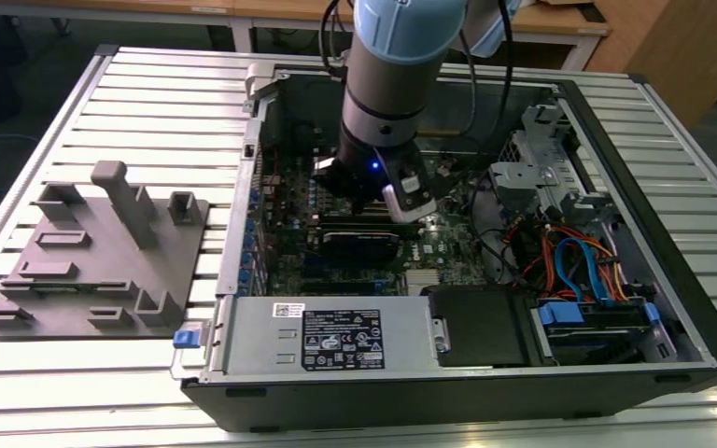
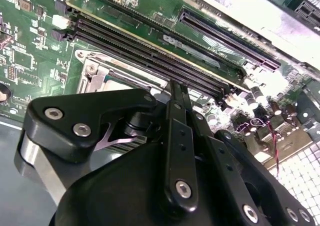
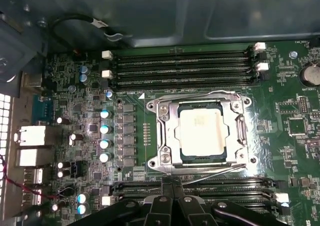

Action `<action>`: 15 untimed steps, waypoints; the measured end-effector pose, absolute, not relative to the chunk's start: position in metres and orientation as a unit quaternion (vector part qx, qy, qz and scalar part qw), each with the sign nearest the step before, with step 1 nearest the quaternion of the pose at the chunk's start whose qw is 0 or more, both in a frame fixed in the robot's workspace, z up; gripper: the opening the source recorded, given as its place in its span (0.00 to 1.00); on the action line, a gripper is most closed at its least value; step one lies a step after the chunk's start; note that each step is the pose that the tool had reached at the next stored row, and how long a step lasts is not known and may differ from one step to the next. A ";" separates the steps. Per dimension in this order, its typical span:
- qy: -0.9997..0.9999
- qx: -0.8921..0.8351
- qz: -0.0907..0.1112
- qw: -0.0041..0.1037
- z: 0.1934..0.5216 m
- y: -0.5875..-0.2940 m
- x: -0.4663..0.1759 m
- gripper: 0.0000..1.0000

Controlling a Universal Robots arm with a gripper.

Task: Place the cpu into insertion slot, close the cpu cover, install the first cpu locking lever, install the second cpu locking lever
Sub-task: 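Install the second cpu locking lever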

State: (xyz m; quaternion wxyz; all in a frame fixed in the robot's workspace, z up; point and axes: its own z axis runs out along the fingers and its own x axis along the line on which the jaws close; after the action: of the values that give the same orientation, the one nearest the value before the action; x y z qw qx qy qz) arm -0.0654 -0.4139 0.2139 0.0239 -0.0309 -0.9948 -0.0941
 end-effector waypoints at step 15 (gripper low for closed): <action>-0.994 -0.031 -0.102 0.024 0.210 -0.416 -0.065 0.10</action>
State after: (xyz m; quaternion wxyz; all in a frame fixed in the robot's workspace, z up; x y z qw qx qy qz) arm -0.0653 -0.4157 0.2102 0.0242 -0.0308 -0.9940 -0.1018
